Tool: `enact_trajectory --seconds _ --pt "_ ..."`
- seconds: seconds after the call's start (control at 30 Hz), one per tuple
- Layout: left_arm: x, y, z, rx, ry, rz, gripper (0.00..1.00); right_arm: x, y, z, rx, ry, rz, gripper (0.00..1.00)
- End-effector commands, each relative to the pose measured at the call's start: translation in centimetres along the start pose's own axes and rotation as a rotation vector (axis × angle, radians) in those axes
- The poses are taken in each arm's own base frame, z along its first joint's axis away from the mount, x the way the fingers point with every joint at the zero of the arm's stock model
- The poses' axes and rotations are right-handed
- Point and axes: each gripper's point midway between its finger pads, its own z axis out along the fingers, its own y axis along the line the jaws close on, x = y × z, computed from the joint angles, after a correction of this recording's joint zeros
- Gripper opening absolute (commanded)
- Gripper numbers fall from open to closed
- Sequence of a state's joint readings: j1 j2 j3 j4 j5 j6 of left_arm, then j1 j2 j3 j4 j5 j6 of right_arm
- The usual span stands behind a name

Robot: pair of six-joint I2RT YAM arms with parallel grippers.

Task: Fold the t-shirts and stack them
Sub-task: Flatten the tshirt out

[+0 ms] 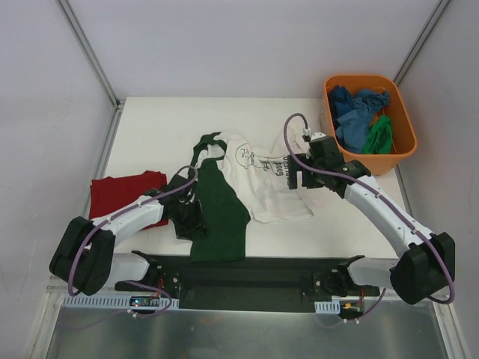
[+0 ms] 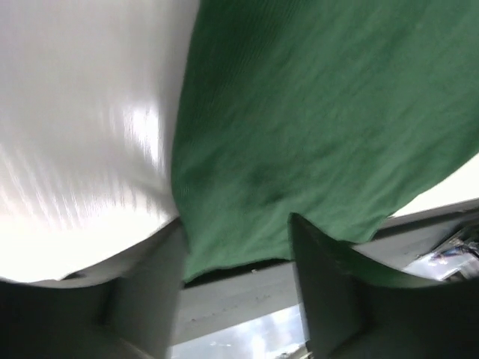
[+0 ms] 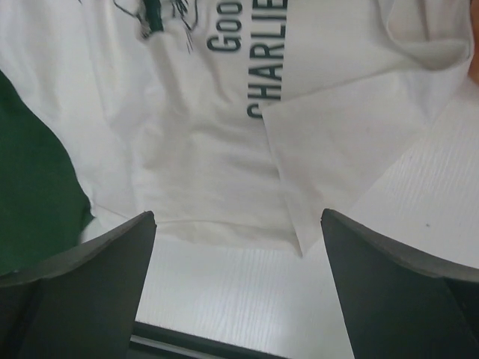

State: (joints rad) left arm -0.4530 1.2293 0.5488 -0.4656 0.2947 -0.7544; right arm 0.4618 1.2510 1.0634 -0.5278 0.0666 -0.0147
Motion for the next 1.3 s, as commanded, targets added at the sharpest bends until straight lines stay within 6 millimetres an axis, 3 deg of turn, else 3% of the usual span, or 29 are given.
enact_trajectory --seconds 0.0,0.03,0.13,0.17,0.2,0.37,0.43,0.63,0.73,0.83,1.1,1.27 --pt "0.2 1.1 1.3 -0.081 0.039 0.06 0.5 2.5 -1.5 -0.6 0.078 0.062 0.021 0.97" --pt "0.3 1.2 1.5 -0.089 0.045 0.063 0.46 2.7 -1.7 -0.7 0.089 0.065 0.019 0.97" --pt "0.5 1.1 1.8 -0.108 0.059 0.072 0.21 3.2 -1.8 -0.4 0.096 0.073 0.04 0.97" --pt "0.4 0.9 1.7 -0.104 0.058 0.071 0.05 3.5 -1.7 0.1 0.095 0.083 0.044 0.97" --pt "0.3 0.8 1.7 -0.102 0.052 0.073 0.0 3.6 -1.7 0.4 0.101 0.088 0.06 0.97" --pt "-0.5 0.3 1.0 -0.084 -0.015 0.073 0.0 4.0 -2.6 3.1 0.211 0.166 0.013 0.97" --pt "-0.7 0.0 0.6 -0.068 -0.03 0.078 0.0 3.2 -2.5 4.0 0.241 0.179 -0.021 0.99" --pt "-0.6 0.0 0.5 -0.063 -0.036 0.071 0.0 2.5 -3.1 8.0 0.356 0.243 -0.072 0.77" --pt "-0.4 0.0 0.5 -0.06 -0.032 0.063 0.0 2.4 -3.6 9.5 0.409 0.255 -0.072 0.58" --pt "-0.3 0.2 0.5 -0.059 -0.037 0.058 0.0 3.3 -3.9 11.0 0.432 0.297 -0.085 0.53" --pt "-0.2 0.4 0.4 -0.06 -0.041 0.044 0.0 4.7 -3.8 12.7 0.426 0.327 -0.071 0.51" --pt "-0.1 0.3 0.4 -0.055 -0.042 0.047 0.0 5.3 -4.7 12.8 0.463 0.34 -0.047 0.45"
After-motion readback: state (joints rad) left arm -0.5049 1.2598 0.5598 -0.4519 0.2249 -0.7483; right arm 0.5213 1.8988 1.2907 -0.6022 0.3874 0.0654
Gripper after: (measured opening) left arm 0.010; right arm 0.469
